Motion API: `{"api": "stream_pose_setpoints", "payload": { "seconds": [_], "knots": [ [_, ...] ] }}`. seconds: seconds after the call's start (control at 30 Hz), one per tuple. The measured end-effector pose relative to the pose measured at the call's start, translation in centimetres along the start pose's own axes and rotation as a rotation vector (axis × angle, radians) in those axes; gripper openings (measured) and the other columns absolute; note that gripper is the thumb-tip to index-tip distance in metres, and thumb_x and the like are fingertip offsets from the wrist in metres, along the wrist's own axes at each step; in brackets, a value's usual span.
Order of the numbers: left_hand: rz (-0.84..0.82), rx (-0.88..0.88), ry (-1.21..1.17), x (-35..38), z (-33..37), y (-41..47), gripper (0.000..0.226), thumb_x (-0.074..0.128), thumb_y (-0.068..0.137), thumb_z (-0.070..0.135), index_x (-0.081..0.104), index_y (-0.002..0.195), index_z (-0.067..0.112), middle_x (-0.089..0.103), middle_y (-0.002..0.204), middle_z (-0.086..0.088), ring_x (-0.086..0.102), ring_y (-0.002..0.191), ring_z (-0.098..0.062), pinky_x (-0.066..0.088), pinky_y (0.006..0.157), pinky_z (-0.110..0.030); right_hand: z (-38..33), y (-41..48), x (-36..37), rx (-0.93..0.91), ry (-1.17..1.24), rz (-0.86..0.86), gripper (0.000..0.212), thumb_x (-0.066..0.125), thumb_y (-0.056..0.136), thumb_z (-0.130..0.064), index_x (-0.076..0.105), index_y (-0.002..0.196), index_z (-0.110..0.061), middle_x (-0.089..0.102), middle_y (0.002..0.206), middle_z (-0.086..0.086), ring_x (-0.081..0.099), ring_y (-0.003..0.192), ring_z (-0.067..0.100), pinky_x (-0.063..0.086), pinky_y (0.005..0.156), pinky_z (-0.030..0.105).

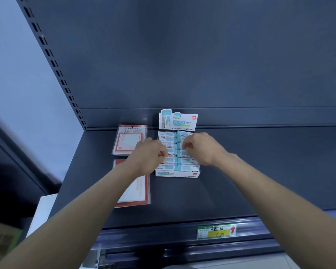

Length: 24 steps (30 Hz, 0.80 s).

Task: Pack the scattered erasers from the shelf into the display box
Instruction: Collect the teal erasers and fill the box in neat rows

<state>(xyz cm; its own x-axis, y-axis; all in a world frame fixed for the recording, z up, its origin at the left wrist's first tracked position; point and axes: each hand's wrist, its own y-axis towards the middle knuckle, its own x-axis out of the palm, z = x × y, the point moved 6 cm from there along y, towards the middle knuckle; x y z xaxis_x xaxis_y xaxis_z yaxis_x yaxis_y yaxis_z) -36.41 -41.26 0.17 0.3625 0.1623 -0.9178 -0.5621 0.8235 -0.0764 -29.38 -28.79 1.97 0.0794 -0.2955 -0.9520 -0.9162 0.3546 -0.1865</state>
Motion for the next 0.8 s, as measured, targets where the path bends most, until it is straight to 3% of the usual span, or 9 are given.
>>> {"api": "stream_pose_setpoints", "payload": {
  "seconds": [0.23, 0.37, 0.47, 0.57, 0.67, 0.8],
  "knots": [
    [0.062, -0.02, 0.055, -1.4, -0.3, 1.1, 0.025, 0.045, 0.096, 0.017, 0.06, 0.116, 0.016, 0.056, 0.117, -0.002, 0.044, 0.11, -0.023, 0.039, 0.098, -0.043, -0.2, 0.3, 0.0, -0.007, 0.008, 0.005, 0.03, 0.044, 0.092, -0.011, 0.066, 0.11, -0.02, 0.062, 0.12, 0.005, 0.059, 0.103, 0.026, 0.053, 0.087, 0.039],
    [0.051, -0.01, 0.019, -1.2, -0.1, 0.9, 0.019, 0.049, 0.093, 0.014, 0.068, 0.097, 0.016, 0.059, 0.103, 0.002, 0.046, 0.101, -0.02, 0.041, 0.091, -0.038, 0.2, 0.2, -0.4, -0.002, -0.004, 0.01, 0.029, 0.044, 0.092, -0.012, 0.066, 0.11, -0.019, 0.063, 0.119, 0.005, 0.059, 0.103, 0.026, 0.052, 0.086, 0.038],
    [0.084, -0.011, 0.006, -1.4, -0.1, 0.9, 0.017, 0.05, 0.093, 0.013, 0.068, 0.093, 0.015, 0.058, 0.094, 0.004, 0.049, 0.098, -0.019, 0.043, 0.089, -0.037, 0.5, 0.1, -0.6, 0.01, 0.007, 0.027, 0.028, 0.045, 0.092, -0.011, 0.066, 0.11, -0.019, 0.063, 0.118, 0.006, 0.059, 0.103, 0.027, 0.052, 0.085, 0.036],
    [0.103, -0.02, -0.005, -1.4, -0.1, 1.1, 0.015, 0.051, 0.093, 0.014, 0.066, 0.094, 0.014, 0.06, 0.1, 0.002, 0.049, 0.099, -0.02, 0.042, 0.091, -0.039, 0.7, 0.1, -0.8, 0.024, 0.008, 0.042, 0.029, 0.045, 0.092, -0.01, 0.066, 0.11, -0.018, 0.063, 0.117, 0.006, 0.059, 0.101, 0.027, 0.052, 0.083, 0.035],
    [0.076, -0.027, -0.007, -0.9, -0.2, 1.1, 0.016, 0.052, 0.091, 0.013, 0.063, 0.08, 0.015, 0.062, 0.096, 0.0, 0.05, 0.092, -0.019, 0.045, 0.086, -0.039, 0.9, 0.0, -0.7, 0.032, 0.012, 0.042, 0.028, 0.044, 0.092, -0.01, 0.066, 0.109, -0.017, 0.063, 0.117, 0.005, 0.059, 0.101, 0.026, 0.052, 0.082, 0.035],
    [0.124, -0.022, -0.014, -1.6, -0.3, 1.6, 0.02, 0.049, 0.092, 0.011, 0.069, 0.087, 0.009, 0.06, 0.095, -0.001, 0.05, 0.094, -0.021, 0.045, 0.087, -0.039, 1.2, 0.0, -0.7, 0.039, 0.015, 0.051, 0.028, 0.044, 0.092, -0.01, 0.066, 0.109, -0.017, 0.064, 0.117, 0.005, 0.059, 0.099, 0.026, 0.051, 0.08, 0.034]
  ]
}}
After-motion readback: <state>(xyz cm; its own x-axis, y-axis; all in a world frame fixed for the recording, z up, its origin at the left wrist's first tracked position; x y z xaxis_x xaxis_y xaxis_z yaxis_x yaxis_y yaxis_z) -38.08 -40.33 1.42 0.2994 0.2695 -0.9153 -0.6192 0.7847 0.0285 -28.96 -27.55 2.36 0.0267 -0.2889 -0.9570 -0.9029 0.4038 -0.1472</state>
